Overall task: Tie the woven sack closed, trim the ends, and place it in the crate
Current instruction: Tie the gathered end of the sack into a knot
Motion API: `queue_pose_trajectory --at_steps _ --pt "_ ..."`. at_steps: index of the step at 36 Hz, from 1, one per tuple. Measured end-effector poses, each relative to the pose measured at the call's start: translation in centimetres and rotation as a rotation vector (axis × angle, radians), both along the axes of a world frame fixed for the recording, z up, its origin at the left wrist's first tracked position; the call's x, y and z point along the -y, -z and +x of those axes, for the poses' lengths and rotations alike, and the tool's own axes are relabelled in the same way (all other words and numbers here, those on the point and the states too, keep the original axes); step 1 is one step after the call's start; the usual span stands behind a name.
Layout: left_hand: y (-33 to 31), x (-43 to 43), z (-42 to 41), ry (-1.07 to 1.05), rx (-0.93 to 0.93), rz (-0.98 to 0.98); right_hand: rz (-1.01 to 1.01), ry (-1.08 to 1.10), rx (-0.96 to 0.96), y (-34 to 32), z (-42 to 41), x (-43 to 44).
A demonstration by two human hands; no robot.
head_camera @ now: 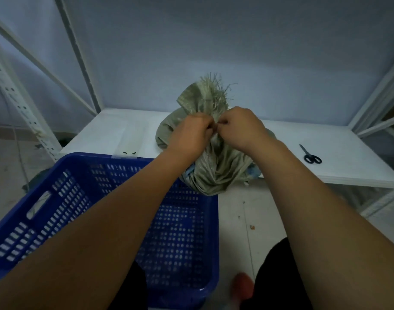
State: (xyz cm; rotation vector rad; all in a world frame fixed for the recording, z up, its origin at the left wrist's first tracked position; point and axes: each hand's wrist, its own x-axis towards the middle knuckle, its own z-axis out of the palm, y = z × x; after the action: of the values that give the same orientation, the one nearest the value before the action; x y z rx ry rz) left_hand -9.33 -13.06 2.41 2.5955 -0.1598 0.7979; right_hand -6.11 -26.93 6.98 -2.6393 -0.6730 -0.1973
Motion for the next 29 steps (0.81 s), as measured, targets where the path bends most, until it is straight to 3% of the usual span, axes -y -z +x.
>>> queue_pose_trajectory --at_steps 11,21,29 --pt "1.0 3.8 -1.2 0.011 -0.025 -0.082 0.18 0.112 -0.087 2.2 -2.0 5.1" --pt "0.0 7.5 -1.6 0.086 0.056 -0.033 0.14 0.089 -0.031 0.4 -2.7 9.4" --pt "0.8 8.2 3.3 0.002 0.049 -0.335 0.11 0.073 0.011 -1.1 1.4 7.2"
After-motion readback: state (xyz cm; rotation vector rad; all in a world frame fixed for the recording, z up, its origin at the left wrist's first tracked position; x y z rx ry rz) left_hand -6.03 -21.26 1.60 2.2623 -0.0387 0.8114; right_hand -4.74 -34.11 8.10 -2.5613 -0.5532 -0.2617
